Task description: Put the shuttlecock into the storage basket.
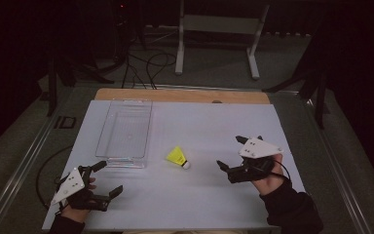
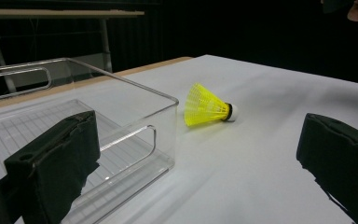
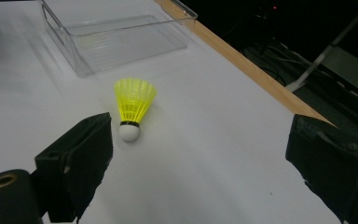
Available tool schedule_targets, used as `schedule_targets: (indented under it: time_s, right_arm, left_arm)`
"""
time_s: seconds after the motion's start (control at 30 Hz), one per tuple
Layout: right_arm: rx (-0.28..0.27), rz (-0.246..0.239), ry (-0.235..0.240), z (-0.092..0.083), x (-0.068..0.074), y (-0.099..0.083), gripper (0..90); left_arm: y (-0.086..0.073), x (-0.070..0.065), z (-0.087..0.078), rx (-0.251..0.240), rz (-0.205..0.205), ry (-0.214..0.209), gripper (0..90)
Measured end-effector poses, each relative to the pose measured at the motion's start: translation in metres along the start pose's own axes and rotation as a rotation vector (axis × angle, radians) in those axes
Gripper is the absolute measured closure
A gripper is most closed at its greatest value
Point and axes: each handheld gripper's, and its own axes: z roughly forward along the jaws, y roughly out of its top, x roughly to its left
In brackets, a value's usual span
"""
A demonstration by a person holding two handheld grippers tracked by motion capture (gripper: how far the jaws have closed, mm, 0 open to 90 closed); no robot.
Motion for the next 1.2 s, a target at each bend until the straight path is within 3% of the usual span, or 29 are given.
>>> schedule_targets:
  time_s: [0.53,1.2]
  right_arm:
    - [0.028,-0.024,0.049,0.033,0.007,0.021,7.8]
    - [0.079,0.009,0.139,0.072,0.017,0.029,7.3]
  left_arm:
    - [0.0,0.0,-0.001,0.0,0.006,-0.001,0.0]
    - [0.0,0.0,-0.001,0.0,0.007,-0.008,0.0]
